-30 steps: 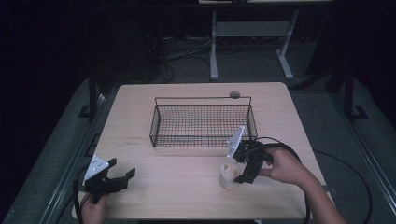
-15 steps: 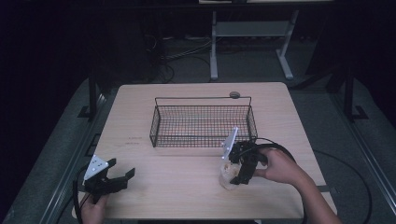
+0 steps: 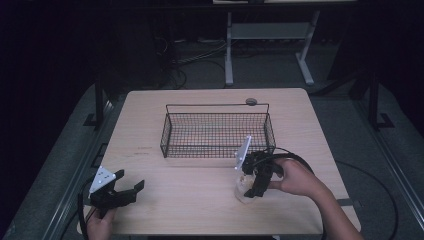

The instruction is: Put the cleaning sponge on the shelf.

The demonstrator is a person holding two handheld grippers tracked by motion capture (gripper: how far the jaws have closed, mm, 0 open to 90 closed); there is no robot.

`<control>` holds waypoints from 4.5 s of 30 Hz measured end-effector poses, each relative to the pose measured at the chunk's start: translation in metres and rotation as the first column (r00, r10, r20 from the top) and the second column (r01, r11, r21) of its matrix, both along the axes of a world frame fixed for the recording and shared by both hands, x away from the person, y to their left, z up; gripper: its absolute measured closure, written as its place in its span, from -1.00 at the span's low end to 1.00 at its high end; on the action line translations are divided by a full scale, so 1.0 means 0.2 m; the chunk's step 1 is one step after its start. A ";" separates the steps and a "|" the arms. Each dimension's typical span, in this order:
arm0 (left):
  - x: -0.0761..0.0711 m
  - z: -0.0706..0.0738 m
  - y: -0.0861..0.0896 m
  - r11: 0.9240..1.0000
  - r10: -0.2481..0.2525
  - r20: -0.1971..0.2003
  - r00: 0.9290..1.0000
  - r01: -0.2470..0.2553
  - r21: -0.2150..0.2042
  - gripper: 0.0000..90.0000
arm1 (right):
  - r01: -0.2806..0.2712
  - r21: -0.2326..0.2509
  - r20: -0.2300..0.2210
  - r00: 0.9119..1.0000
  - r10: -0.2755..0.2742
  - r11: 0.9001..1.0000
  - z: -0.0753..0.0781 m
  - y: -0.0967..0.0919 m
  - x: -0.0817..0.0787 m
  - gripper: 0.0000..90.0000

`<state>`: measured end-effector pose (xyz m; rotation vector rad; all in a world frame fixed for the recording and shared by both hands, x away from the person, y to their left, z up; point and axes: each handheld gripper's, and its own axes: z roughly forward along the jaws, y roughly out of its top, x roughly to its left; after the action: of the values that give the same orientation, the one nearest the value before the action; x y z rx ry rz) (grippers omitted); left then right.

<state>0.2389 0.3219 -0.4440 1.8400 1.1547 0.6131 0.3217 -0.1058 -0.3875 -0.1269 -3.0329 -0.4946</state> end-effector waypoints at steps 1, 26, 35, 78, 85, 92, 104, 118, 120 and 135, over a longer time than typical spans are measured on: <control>0.00 0.00 0.00 1.000 0.002 0.000 1.000 -0.002 0.001 -0.69 | -0.003 -0.004 -0.002 1.000 0.003 1.000 -0.01 0.00 0.00 -0.63; 0.00 0.00 0.01 1.000 0.004 0.001 1.000 -0.004 -0.005 -0.69 | 0.001 0.009 -0.031 1.000 -0.001 1.000 0.02 0.00 0.00 -0.37; -0.01 0.00 0.01 1.000 0.004 0.005 1.000 -0.004 -0.006 -0.69 | -0.003 0.012 -0.020 1.000 0.003 1.000 0.08 0.02 0.02 -0.37; 0.00 0.00 0.01 1.000 0.002 0.006 1.000 -0.002 -0.011 -0.69 | 0.005 0.009 0.024 1.000 -0.005 1.000 0.38 0.09 0.29 -0.37; 0.00 0.00 0.01 1.000 0.003 0.007 1.000 -0.003 -0.012 -0.69 | 0.018 0.001 0.032 0.999 -0.018 1.000 0.42 0.11 0.37 -0.37; 0.00 0.00 0.02 1.000 0.006 0.007 1.000 -0.006 -0.016 -0.69 | 0.030 -0.004 0.037 0.999 -0.030 1.000 0.46 0.13 0.43 -0.37; 0.01 0.01 0.01 1.000 0.001 0.009 1.000 -0.001 -0.003 -0.69 | 0.069 -0.022 0.045 0.997 -0.068 0.997 0.52 0.14 0.57 -0.37; 0.01 0.01 0.00 1.000 -0.003 0.006 1.000 0.003 -0.002 -0.69 | 0.132 -0.058 0.042 0.991 -0.130 0.990 0.47 0.14 0.77 -0.37; 0.01 0.01 0.00 1.000 0.000 0.005 1.000 0.000 -0.007 -0.69 | 0.128 -0.061 0.039 0.991 -0.125 0.990 0.46 0.14 0.78 -0.37; 0.01 0.01 0.01 1.000 0.000 0.009 1.000 0.000 -0.009 -0.69 | 0.143 -0.070 0.013 0.990 -0.143 0.987 0.30 0.20 0.89 -0.37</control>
<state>0.2411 0.3234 -0.4428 1.8286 1.1496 0.6144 0.4992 -0.0664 -0.3282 -0.3491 -3.0641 -0.3973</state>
